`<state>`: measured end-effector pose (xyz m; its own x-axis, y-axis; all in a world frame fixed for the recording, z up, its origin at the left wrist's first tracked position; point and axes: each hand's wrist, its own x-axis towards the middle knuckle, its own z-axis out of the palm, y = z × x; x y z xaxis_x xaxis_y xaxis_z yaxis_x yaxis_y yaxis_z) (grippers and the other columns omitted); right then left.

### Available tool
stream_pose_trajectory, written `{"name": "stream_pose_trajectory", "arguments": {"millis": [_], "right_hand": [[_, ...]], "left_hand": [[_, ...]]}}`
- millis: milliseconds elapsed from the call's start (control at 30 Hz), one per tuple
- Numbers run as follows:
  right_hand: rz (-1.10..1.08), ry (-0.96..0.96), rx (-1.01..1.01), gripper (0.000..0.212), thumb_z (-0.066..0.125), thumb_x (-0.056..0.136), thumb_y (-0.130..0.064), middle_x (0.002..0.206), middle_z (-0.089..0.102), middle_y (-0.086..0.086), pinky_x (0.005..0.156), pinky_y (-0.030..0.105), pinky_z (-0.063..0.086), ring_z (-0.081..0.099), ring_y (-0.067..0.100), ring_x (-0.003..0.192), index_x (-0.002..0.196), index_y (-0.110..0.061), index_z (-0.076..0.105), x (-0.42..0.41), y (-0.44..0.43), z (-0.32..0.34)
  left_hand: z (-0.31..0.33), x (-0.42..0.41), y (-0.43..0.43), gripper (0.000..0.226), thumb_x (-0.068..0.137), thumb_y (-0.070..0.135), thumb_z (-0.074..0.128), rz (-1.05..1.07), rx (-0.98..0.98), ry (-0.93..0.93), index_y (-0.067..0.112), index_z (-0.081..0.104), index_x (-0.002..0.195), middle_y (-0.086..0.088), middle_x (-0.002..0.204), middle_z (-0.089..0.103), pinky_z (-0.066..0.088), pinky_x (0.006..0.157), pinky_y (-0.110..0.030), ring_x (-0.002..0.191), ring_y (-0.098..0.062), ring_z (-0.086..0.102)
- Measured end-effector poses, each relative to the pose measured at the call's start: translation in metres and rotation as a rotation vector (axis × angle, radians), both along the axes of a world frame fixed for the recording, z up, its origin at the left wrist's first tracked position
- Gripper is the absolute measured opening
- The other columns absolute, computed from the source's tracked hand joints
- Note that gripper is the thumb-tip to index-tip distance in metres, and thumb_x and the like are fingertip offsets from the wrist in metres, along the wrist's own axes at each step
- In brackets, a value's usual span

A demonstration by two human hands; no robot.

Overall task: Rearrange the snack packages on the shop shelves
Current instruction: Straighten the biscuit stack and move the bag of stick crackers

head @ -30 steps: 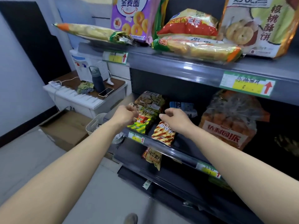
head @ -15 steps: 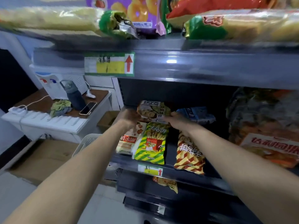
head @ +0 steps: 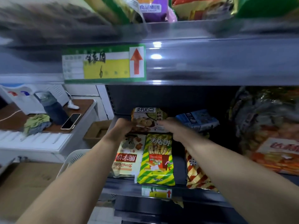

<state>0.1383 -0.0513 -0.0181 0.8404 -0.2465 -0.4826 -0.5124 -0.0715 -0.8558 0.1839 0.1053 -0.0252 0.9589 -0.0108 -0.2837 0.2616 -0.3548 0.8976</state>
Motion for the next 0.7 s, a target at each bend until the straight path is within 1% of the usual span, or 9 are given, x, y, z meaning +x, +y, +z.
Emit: {"name": "stream_pose_trajectory", "arguments": {"millis": [100, 200, 233, 300, 400, 467, 533, 633, 700], "right_hand": [[-0.029, -0.017, 0.016, 0.031, 0.063, 0.088, -0.021, 0.106, 0.062, 0.020, 0.065, 0.031, 0.049, 0.062, 0.028, 0.081, 0.112, -0.003, 0.058, 0.000, 0.001, 0.006], [-0.074, -0.058, 0.030, 0.031, 0.063, 0.088, -0.026, 0.103, 0.062, 0.015, 0.067, 0.033, 0.053, 0.062, 0.027, 0.085, 0.112, -0.009, 0.057, -0.002, 0.004, 0.014], [-0.100, -0.076, 0.031, 0.032, 0.064, 0.086, -0.027, 0.106, 0.062, 0.015, 0.073, 0.035, 0.054, 0.062, 0.028, 0.091, 0.113, -0.011, 0.057, -0.004, 0.005, 0.017], [-0.131, -0.117, 0.056, 0.036, 0.064, 0.085, -0.025, 0.108, 0.062, 0.013, 0.074, 0.034, 0.052, 0.061, 0.028, 0.095, 0.118, -0.013, 0.056, -0.013, 0.009, 0.024], [-0.159, -0.169, 0.120, 0.047, 0.064, 0.086, -0.018, 0.112, 0.060, 0.015, 0.074, 0.034, 0.050, 0.060, 0.029, 0.099, 0.129, -0.014, 0.046, -0.034, 0.015, 0.036], [-0.160, -0.196, 0.134, 0.055, 0.063, 0.086, -0.013, 0.112, 0.060, 0.015, 0.068, 0.031, 0.051, 0.061, 0.029, 0.096, 0.137, -0.011, 0.040, -0.053, 0.017, 0.043], [-0.152, -0.199, 0.126, 0.052, 0.059, 0.087, -0.009, 0.111, 0.059, 0.016, 0.065, 0.030, 0.050, 0.060, 0.028, 0.095, 0.136, -0.008, 0.041, -0.078, 0.017, 0.051], [-0.152, -0.222, 0.130, 0.055, 0.058, 0.087, -0.005, 0.126, 0.054, 0.016, 0.088, 0.032, 0.044, 0.053, 0.025, 0.108, 0.138, -0.006, 0.037, -0.123, 0.011, 0.064], [-0.131, -0.235, 0.125, 0.060, 0.059, 0.085, -0.009, 0.132, 0.053, 0.015, 0.096, 0.034, 0.040, 0.052, 0.026, 0.116, 0.141, -0.005, 0.035, -0.154, 0.003, 0.070]], "left_hand": [[0.005, 0.006, 0.005, 0.013, 0.085, -0.002, 0.062, 0.059, -0.058, -0.032, -0.001, 0.061, 0.098, -0.018, 0.098, 0.063, 0.052, 0.076, -0.037, 0.078, -0.025, 0.060], [0.019, 0.005, 0.008, 0.027, 0.088, 0.004, 0.061, 0.103, -0.142, -0.078, -0.009, 0.060, 0.111, -0.017, 0.095, 0.063, 0.051, 0.076, -0.033, 0.066, -0.016, 0.057], [0.024, 0.001, 0.009, 0.030, 0.088, 0.004, 0.062, 0.113, -0.160, -0.096, -0.008, 0.059, 0.115, -0.015, 0.091, 0.064, 0.052, 0.074, -0.030, 0.065, -0.015, 0.057], [0.034, -0.012, 0.011, 0.031, 0.088, 0.001, 0.060, 0.141, -0.184, -0.119, -0.008, 0.058, 0.117, -0.008, 0.082, 0.062, 0.049, 0.055, -0.015, 0.062, -0.012, 0.055], [0.045, -0.039, 0.014, 0.029, 0.088, -0.009, 0.051, 0.221, -0.224, -0.146, -0.007, 0.058, 0.116, -0.019, 0.095, 0.063, 0.038, 0.037, -0.008, 0.059, -0.012, 0.049], [0.055, -0.065, 0.015, 0.030, 0.089, -0.013, 0.044, 0.294, -0.311, -0.110, -0.001, 0.058, 0.112, -0.017, 0.090, 0.062, 0.039, 0.034, -0.011, 0.060, -0.014, 0.050], [0.061, -0.094, 0.014, 0.028, 0.088, -0.016, 0.042, 0.328, -0.366, -0.098, 0.003, 0.058, 0.100, -0.011, 0.081, 0.057, 0.043, 0.036, -0.012, 0.065, -0.019, 0.053], [0.071, -0.145, 0.011, 0.028, 0.085, -0.016, 0.046, 0.352, -0.342, -0.106, 0.003, 0.058, 0.102, -0.007, 0.072, 0.054, 0.038, 0.034, -0.013, 0.058, -0.018, 0.049], [0.076, -0.177, 0.007, 0.033, 0.085, -0.014, 0.047, 0.372, -0.310, -0.091, -0.001, 0.058, 0.113, -0.009, 0.081, 0.057, 0.037, 0.038, -0.015, 0.056, -0.017, 0.046]]}}
